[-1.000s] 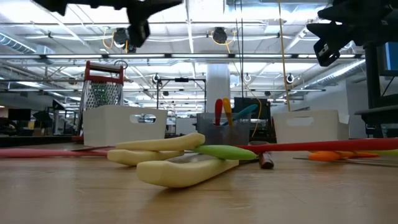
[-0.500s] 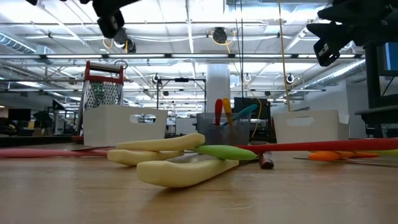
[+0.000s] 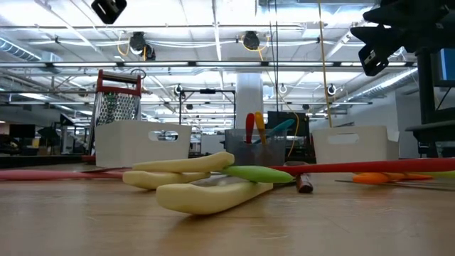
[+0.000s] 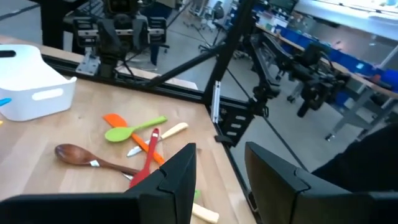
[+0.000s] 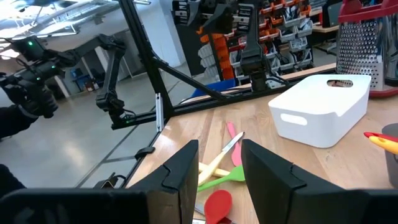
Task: Pick & Place Kitchen Items
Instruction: Put the yellow knife into the left white bin
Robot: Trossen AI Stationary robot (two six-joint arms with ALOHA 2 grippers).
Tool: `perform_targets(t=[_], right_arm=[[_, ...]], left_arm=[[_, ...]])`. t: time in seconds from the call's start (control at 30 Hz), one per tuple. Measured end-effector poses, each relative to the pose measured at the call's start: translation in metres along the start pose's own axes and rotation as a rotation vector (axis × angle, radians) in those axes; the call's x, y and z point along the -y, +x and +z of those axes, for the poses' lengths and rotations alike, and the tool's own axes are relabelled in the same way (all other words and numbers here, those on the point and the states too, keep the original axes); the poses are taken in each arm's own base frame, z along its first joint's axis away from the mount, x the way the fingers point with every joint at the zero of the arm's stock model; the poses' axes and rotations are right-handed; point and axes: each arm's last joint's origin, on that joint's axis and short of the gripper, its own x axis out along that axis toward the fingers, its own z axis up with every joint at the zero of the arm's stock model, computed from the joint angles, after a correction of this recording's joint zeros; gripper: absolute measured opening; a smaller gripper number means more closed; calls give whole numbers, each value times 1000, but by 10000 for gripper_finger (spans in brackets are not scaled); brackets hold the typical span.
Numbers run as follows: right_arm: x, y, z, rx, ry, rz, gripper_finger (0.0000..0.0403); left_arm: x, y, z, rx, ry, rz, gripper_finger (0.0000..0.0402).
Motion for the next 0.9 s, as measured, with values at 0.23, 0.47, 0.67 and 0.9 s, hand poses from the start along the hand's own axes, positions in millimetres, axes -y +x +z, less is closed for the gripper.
perform_targets(t=[0.23,0.47,0.67,0.9], right_arm=[[0,0,0,0,0,0,114],[0,0,0,0,0,0,114],[0,0,0,0,0,0,114],[0,0,0,0,0,0,114]], left_arm=[[6,-6,-2,-20,0,-28,141],[8,-6,-6,-54,7,-34,141],[8,-6,-6,-53,6,-33,141],[8,-6,-6,-52,12,-34,141]])
